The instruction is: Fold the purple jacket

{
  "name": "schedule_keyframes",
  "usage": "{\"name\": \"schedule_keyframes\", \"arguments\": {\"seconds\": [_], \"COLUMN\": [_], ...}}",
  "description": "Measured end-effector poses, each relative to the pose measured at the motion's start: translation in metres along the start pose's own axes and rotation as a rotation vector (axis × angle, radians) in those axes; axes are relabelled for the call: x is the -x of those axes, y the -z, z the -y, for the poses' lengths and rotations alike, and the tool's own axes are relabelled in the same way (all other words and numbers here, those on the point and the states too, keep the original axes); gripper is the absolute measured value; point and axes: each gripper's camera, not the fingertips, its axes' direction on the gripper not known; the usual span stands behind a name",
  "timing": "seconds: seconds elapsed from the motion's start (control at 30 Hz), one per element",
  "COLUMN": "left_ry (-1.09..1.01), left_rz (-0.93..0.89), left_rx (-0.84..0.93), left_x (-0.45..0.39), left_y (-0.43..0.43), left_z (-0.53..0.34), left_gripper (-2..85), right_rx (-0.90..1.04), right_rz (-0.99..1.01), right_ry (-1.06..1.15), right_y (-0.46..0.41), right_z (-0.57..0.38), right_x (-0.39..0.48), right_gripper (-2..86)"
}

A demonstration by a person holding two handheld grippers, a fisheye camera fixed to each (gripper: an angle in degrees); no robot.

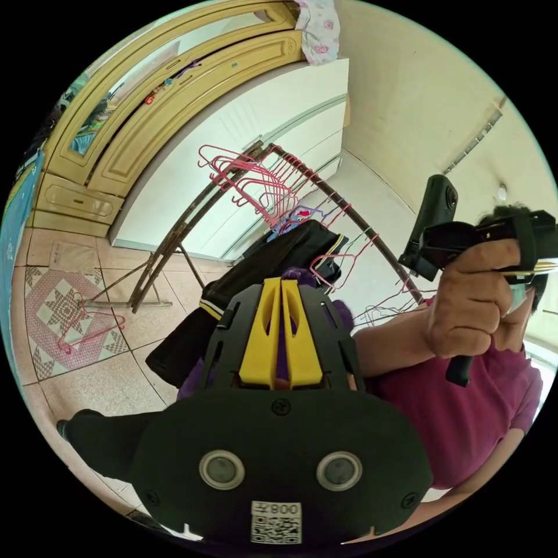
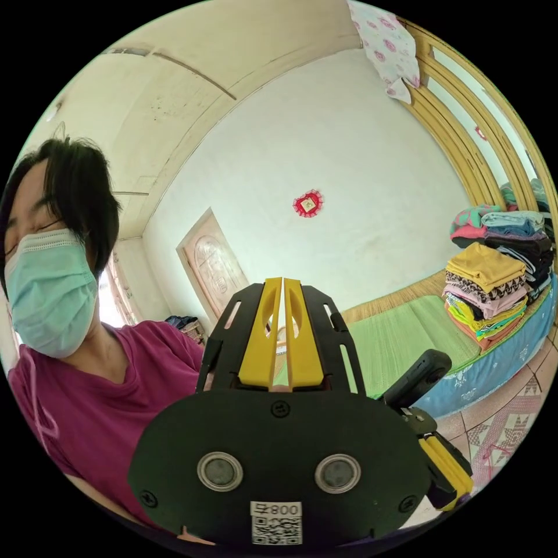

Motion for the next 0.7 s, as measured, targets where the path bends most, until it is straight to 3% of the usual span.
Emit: {"name": "schedule_keyframes", "arguments": {"seconds": [0.3, 0.5, 0.7], "left_ry": [0.004, -0.031, -0.124], "left_rz": [0.056, 0.144, 0.222], "left_rx": [-0.267, -0.497, -0.612], "left_x": [0.049, 0.052, 0.033], "left_y": [0.150, 0.289, 0.394], "left_z": [-0.109, -0.197, -0.279], "left_gripper": [-0.3, -0.3, -0.2], "right_rx": [0.097, -0.001, -0.026], "right_rz": [0.097, -0.076, -0.296], "right_ry": [-0.079, -0.087, -0.131], "right_y": [-0.054, -0.021, 0.002], "right_z": [-0.036, -0.069, -0.114], "right_x": [-0.005, -0.006, -0.022], "right_gripper": [1.1, 1.6, 2.3]}}
